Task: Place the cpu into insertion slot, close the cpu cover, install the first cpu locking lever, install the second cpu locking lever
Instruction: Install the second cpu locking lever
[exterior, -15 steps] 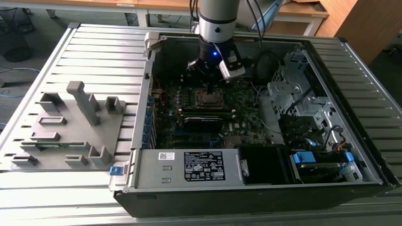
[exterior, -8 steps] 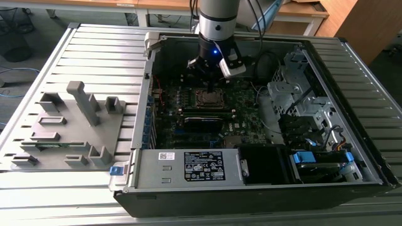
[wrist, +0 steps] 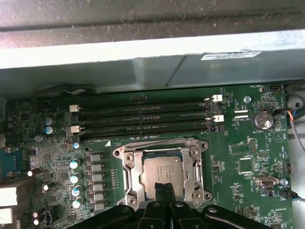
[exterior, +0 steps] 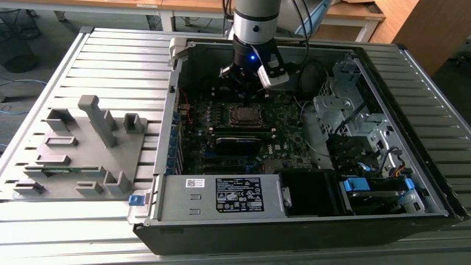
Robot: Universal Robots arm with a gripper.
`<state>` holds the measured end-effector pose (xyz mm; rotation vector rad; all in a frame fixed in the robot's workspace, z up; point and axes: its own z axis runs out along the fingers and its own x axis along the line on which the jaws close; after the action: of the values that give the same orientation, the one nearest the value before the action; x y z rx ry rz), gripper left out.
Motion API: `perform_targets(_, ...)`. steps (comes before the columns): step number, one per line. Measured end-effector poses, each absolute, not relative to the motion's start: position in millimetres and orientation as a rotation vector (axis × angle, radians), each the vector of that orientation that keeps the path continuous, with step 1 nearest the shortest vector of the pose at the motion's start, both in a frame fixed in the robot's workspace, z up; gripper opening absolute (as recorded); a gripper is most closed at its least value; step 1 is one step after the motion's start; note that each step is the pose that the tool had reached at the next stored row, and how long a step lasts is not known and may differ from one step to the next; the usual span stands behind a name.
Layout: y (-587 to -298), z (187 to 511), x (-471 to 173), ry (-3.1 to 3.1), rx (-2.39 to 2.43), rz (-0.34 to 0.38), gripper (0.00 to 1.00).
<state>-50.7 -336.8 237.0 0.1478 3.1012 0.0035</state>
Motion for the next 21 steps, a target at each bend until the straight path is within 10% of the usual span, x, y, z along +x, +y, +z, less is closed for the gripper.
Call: perform_targets(21, -351.2, 237.4, -50.7, 3.101, 0.148, 0.003, 0.11)
